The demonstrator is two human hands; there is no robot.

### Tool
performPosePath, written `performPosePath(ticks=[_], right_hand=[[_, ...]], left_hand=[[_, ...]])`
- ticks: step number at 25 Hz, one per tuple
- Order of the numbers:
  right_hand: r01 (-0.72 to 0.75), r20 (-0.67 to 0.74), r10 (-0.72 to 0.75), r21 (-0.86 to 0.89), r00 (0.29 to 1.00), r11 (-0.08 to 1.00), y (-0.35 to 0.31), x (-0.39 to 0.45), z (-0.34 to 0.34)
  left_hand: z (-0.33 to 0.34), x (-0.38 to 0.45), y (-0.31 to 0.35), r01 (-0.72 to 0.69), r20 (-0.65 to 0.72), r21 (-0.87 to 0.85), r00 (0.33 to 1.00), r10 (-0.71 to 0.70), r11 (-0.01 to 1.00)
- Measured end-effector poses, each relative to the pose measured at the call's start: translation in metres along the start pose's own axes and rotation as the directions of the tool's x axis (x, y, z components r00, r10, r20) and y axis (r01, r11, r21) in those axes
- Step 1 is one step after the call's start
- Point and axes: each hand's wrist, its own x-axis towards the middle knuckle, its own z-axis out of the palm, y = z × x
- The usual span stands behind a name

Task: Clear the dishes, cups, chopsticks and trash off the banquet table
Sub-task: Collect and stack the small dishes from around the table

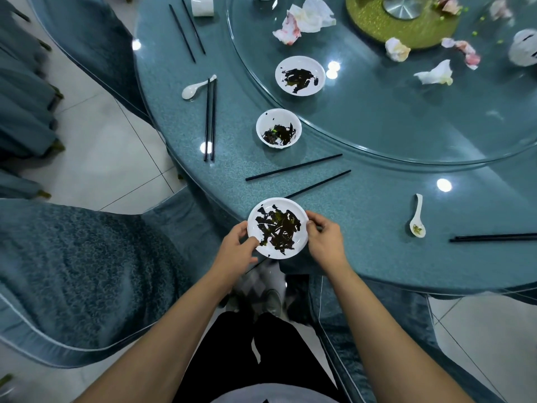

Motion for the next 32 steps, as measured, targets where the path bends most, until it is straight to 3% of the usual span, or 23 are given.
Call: performPosePath(ticks=[12,32], right_hand=[[0.010,-0.104,0.001,0.110,0.995,0.994,-0.020,0.007,-0.013],[0.018,-0.402,0.066,0.203,0.913,0.979,-0.087,0.118,-0.068]], left_hand=[[0.003,-0.005,0.028,-0.081,-0.001,0.041,0.997,0.081,0.996],[0.060,0.078,0.162,-0.207,0.224,0.158,0.960,0.169,0.965]])
